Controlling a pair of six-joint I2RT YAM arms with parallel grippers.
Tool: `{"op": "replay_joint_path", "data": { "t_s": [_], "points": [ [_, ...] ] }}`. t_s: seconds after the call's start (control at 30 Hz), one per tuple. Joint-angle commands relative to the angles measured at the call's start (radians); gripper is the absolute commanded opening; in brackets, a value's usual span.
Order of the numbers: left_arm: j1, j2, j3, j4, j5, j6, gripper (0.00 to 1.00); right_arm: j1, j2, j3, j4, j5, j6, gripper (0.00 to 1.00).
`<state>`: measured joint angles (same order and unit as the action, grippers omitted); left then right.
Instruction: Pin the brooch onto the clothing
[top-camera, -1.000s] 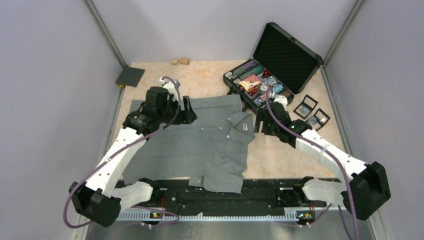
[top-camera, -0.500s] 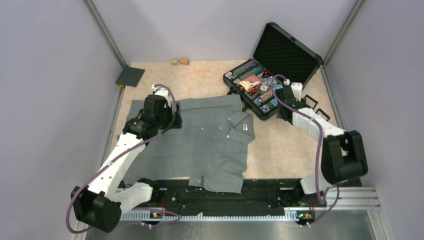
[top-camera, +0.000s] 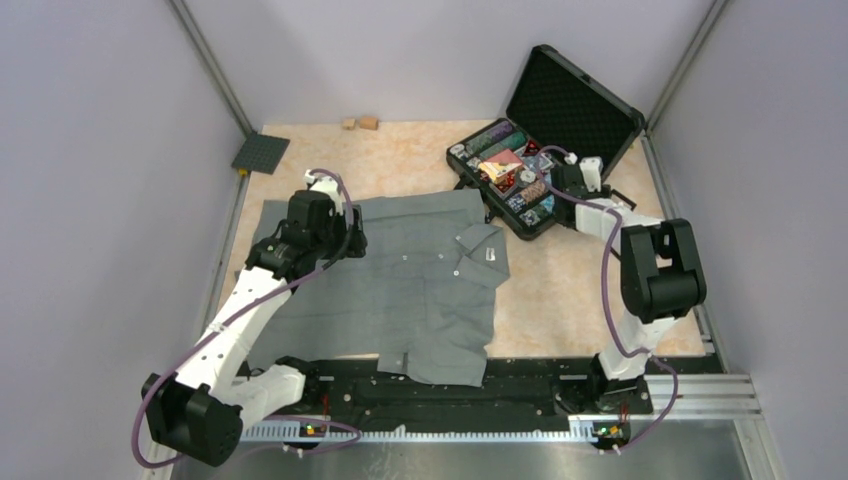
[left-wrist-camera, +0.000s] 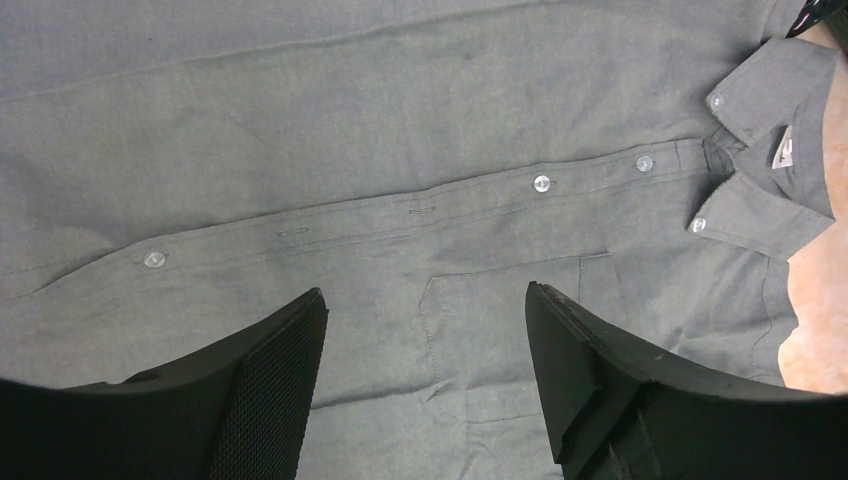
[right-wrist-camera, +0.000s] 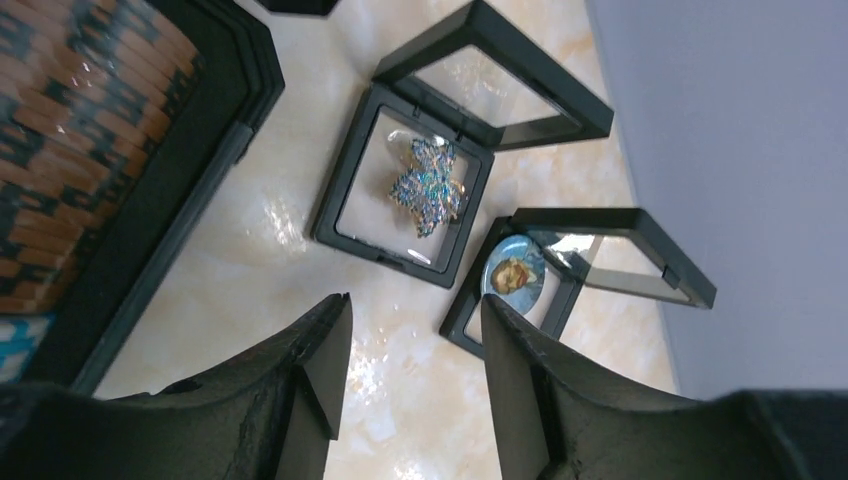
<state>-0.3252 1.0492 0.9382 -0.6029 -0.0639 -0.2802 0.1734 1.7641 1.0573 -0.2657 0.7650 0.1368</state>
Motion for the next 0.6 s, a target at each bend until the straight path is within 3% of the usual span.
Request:
{"op": "replay_joint_path", "data": {
  "t_s": [0.0, 0.57],
  "points": [
    [0.003, -0.02, -0.002, 0.04, 0.022, 0.013, 0.77, -0.015, 0.035, 0.065, 0.1, 0.056, -0.084, 0.5],
    [0.003, -0.028, -0.01, 0.04, 0.029, 0.016, 0.77, -0.033, 0.158, 0.118, 0.192, 0.114, -0.245, 0.44]
  ]
}}
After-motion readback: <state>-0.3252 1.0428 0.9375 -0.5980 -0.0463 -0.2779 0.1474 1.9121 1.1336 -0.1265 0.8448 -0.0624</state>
